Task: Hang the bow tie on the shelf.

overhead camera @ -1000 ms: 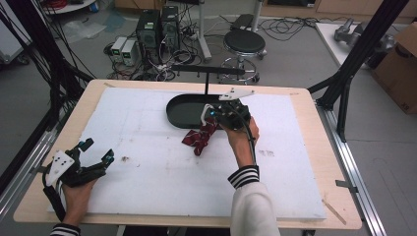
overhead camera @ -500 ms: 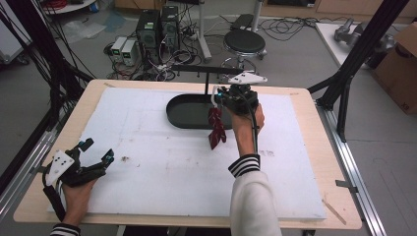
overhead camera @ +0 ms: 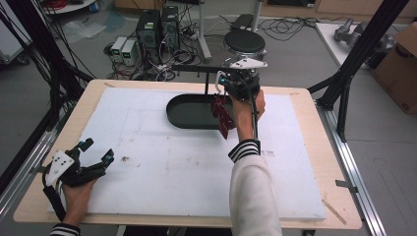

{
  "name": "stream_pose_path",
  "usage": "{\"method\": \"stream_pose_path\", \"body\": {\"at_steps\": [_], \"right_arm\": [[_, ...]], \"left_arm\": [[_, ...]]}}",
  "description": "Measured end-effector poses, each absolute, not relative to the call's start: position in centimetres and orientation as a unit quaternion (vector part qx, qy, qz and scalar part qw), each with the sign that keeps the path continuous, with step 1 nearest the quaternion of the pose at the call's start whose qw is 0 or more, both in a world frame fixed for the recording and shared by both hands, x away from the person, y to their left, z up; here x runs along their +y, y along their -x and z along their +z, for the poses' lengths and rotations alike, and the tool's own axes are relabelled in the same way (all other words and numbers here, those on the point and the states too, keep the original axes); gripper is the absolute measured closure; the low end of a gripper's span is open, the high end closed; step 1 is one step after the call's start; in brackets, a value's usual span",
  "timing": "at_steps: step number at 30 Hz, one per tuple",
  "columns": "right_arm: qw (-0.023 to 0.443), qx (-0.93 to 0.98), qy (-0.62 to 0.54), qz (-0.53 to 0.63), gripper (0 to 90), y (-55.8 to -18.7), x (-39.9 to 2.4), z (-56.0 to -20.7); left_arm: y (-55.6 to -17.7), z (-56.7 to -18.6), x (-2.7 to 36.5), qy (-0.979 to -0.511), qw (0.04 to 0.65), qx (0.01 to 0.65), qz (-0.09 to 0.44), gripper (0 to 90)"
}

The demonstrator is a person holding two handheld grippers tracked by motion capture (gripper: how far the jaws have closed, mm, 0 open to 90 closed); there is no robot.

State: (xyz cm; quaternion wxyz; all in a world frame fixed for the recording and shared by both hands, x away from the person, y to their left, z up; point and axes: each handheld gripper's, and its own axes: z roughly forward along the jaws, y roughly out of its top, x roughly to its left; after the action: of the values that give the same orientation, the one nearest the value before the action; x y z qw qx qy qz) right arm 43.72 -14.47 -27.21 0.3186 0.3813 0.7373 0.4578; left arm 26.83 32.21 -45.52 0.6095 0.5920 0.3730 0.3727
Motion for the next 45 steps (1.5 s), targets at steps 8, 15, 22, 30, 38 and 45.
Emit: {"method": "stream_pose_path", "body": {"at_steps": [8,15,22,30,38,45], "right_arm": [[0.340,0.738,-0.375,0.446,81.2,-45.7,-13.5,-26.7],[0.342,0.739,-0.374,0.443,81.2,-46.4,-13.1,-27.0],[0.353,0.735,-0.373,0.444,81.1,-47.2,-12.5,-26.1],[0.367,0.734,-0.371,0.435,81.1,-47.9,-12.3,-26.0],[0.363,0.741,-0.385,0.413,81.0,-49.1,-12.3,-27.2],[0.382,0.747,-0.372,0.397,80.9,-49.3,-11.8,-27.5]], "left_arm": [[-26.9,-45.5,32.3,-0.591,0.610,0.374,0.371,14.8],[-26.9,-45.5,32.3,-0.590,0.611,0.374,0.371,14.8],[-26.9,-45.5,32.3,-0.589,0.612,0.375,0.371,14.8],[-26.8,-45.5,32.2,-0.588,0.613,0.374,0.372,14.8],[-26.8,-45.6,32.2,-0.588,0.612,0.373,0.376,14.8],[-26.7,-45.5,32.2,-0.590,0.610,0.372,0.377,14.8]]}}
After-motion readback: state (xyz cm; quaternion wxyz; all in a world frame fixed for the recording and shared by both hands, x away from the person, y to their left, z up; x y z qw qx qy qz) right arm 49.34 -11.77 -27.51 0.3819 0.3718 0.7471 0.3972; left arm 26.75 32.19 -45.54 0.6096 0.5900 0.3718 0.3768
